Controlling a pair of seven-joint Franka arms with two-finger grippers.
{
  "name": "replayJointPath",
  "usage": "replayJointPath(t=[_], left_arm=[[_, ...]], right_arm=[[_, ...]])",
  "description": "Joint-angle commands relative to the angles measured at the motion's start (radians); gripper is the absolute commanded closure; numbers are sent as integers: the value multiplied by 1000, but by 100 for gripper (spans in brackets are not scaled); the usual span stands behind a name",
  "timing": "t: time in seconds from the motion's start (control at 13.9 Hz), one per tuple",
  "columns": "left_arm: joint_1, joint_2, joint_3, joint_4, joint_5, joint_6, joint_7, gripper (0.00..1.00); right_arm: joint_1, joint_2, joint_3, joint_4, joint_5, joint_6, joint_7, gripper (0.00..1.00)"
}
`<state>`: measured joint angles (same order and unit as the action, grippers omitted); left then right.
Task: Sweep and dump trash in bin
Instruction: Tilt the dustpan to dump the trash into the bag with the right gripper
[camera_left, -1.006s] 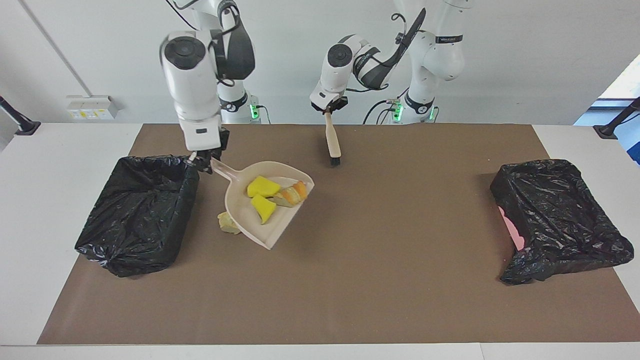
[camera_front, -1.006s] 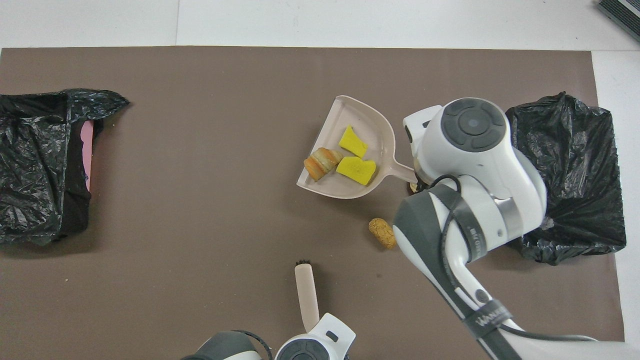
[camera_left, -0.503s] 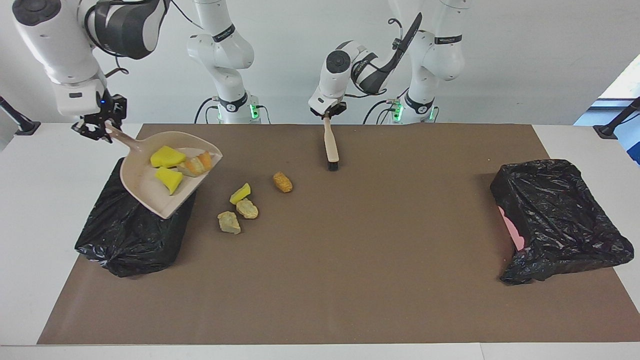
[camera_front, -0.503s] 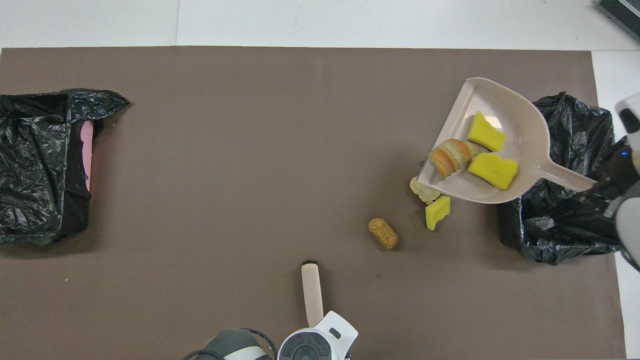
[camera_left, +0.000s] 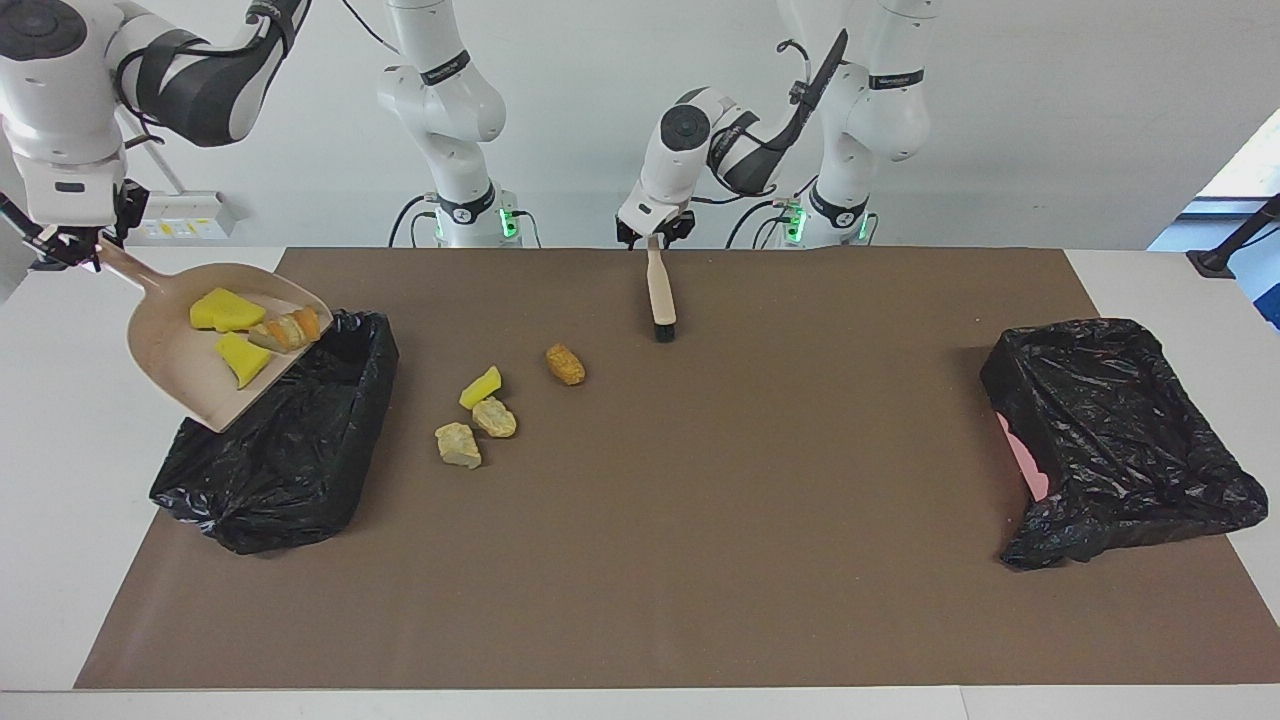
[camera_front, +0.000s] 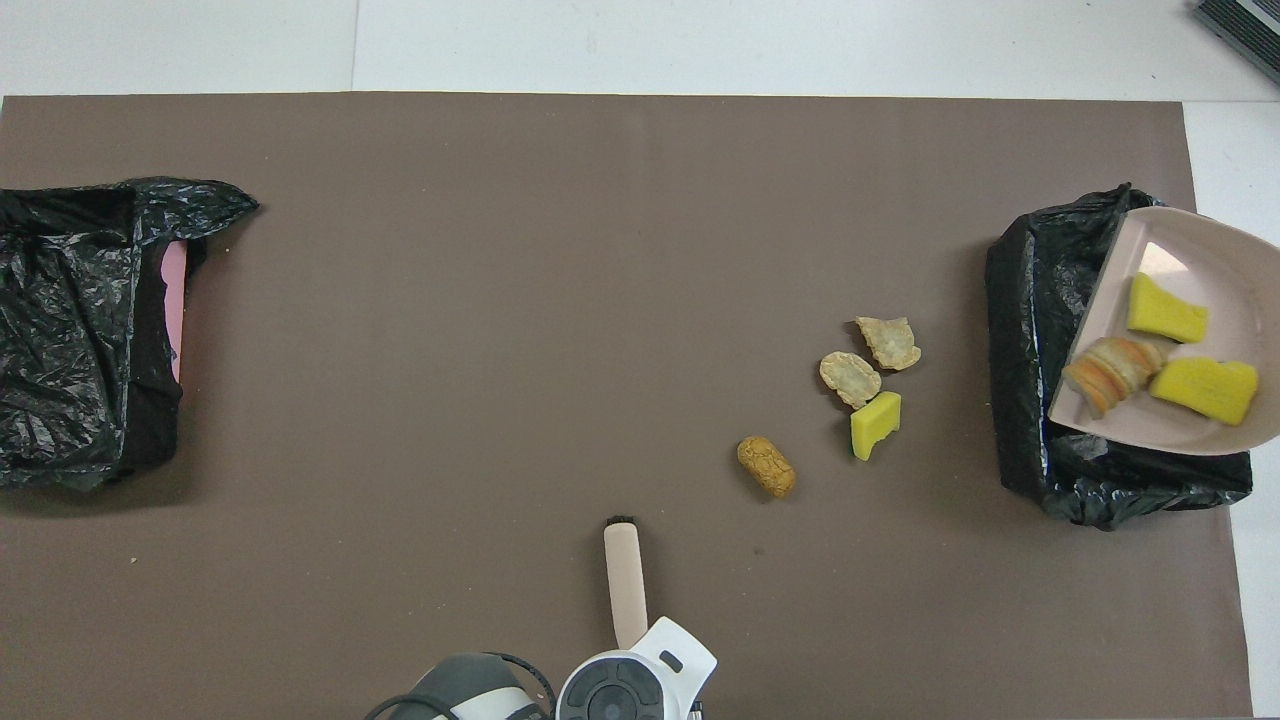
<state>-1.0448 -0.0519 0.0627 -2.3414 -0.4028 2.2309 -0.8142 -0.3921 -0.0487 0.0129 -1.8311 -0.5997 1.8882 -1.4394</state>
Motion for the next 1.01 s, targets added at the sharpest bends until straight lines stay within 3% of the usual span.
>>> replayJointPath(t=[0.0, 0.22, 0.43, 0.72, 0.93], left_arm=[[98, 33, -1, 121, 108, -19, 44, 0], [196, 85, -1, 227, 388, -23, 90, 0], [314, 153, 0, 327, 415, -23, 248, 0], [494, 149, 0, 441, 417, -31, 508, 0], [633, 123, 0, 589, 415, -228, 685, 0]], right_arm=[[-1, -2, 10, -86, -151, 89, -18, 100], [19, -17, 13, -126, -252, 135, -166, 100], [56, -17, 18, -134, -319, 158, -176, 100], [114, -2, 19, -90, -433, 143, -93, 100], [154, -16, 27, 34, -410, 64, -90, 100]])
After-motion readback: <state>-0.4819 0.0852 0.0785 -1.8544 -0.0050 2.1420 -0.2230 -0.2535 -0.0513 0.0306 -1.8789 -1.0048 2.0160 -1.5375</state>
